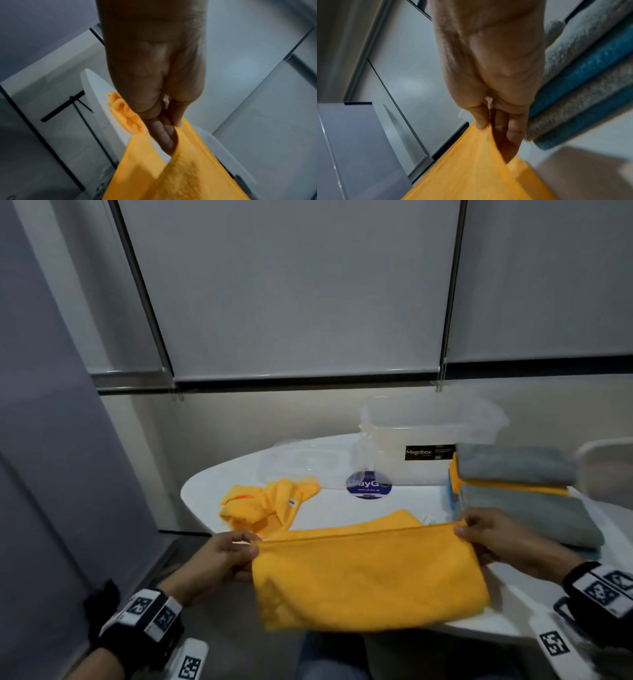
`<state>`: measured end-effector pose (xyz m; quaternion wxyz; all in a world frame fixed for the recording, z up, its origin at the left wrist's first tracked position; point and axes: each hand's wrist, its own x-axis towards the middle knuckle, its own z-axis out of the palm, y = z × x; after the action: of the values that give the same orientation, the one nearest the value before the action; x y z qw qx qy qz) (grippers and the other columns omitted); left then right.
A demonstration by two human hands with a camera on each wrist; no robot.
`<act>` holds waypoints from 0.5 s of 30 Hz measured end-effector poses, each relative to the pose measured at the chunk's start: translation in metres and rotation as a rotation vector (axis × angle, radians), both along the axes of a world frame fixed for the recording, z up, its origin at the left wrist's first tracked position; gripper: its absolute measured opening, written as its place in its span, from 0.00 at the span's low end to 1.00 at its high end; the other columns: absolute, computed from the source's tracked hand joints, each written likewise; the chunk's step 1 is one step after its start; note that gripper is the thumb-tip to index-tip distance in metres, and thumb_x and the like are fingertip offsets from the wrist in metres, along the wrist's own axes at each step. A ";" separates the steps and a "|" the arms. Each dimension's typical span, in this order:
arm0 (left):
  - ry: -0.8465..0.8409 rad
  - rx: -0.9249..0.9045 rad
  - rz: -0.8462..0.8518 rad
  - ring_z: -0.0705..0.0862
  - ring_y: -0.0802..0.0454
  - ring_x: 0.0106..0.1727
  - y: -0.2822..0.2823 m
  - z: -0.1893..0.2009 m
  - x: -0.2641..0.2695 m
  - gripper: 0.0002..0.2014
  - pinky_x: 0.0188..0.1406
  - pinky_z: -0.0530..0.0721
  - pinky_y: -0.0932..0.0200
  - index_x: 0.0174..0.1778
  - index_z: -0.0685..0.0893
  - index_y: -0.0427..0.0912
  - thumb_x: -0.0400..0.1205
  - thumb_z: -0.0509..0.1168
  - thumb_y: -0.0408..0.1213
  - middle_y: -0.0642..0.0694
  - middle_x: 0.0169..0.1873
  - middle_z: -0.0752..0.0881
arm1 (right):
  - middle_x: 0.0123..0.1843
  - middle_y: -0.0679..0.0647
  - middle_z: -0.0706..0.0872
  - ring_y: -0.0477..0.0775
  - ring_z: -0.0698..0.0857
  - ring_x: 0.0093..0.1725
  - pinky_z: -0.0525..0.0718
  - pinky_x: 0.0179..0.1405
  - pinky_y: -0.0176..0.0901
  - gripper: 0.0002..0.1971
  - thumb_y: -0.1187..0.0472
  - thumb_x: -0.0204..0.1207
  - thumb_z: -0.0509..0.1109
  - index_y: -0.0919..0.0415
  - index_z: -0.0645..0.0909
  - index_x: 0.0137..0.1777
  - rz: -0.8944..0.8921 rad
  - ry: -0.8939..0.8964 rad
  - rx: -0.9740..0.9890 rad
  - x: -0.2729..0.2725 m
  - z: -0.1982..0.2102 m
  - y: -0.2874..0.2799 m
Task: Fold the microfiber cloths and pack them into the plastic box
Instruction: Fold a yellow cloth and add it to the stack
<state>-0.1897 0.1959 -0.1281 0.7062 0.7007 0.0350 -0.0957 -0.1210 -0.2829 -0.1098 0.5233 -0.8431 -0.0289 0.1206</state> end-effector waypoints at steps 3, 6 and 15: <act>0.026 0.089 0.098 0.83 0.41 0.42 -0.003 -0.028 0.007 0.07 0.38 0.87 0.52 0.57 0.82 0.28 0.86 0.66 0.28 0.30 0.40 0.84 | 0.37 0.62 0.84 0.59 0.85 0.37 0.86 0.33 0.50 0.08 0.61 0.87 0.65 0.64 0.81 0.50 -0.040 -0.024 -0.082 0.005 -0.026 0.015; 0.031 0.161 0.179 0.86 0.42 0.43 -0.004 -0.045 0.012 0.07 0.39 0.88 0.52 0.56 0.83 0.29 0.87 0.64 0.29 0.32 0.42 0.87 | 0.43 0.65 0.86 0.64 0.87 0.42 0.86 0.39 0.57 0.07 0.59 0.87 0.63 0.61 0.80 0.51 -0.071 -0.106 -0.173 0.016 -0.039 0.029; -0.096 0.305 0.431 0.88 0.43 0.38 -0.009 -0.049 0.049 0.09 0.28 0.85 0.54 0.55 0.81 0.31 0.87 0.66 0.35 0.31 0.45 0.87 | 0.39 0.59 0.76 0.58 0.78 0.39 0.66 0.31 0.48 0.09 0.61 0.90 0.55 0.65 0.69 0.49 -0.173 -0.243 -0.423 0.059 -0.054 0.067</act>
<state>-0.1410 0.1872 -0.1766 0.5973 0.7791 0.1639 0.0965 -0.0616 -0.2160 -0.1638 0.3365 -0.9414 0.0066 -0.0234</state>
